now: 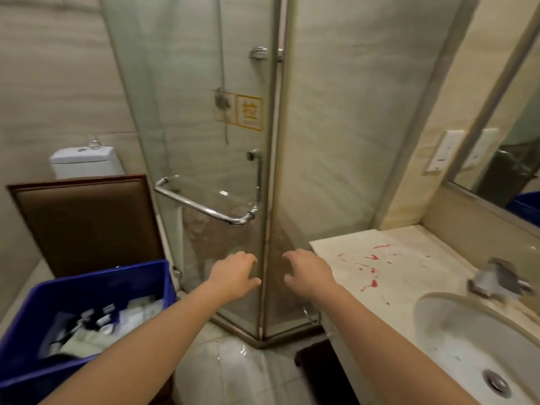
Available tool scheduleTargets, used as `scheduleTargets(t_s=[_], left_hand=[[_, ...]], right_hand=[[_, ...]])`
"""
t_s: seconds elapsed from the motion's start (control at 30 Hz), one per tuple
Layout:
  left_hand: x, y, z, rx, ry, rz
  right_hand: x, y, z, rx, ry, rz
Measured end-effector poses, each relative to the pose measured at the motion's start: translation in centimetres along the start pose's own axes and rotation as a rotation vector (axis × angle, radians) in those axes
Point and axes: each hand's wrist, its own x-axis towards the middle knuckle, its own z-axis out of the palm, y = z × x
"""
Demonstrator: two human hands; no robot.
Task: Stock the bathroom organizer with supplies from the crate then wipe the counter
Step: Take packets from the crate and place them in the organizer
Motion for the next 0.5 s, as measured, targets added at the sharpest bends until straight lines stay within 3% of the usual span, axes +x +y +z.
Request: scheduleTargets(t_s=[0.5], left_hand=[[-8.7,-14.6,0.3,-0.090,0.043,-0.404]], right_hand=[[6.9,-15.8,4.5,-0.046,-0.145,-0.396]])
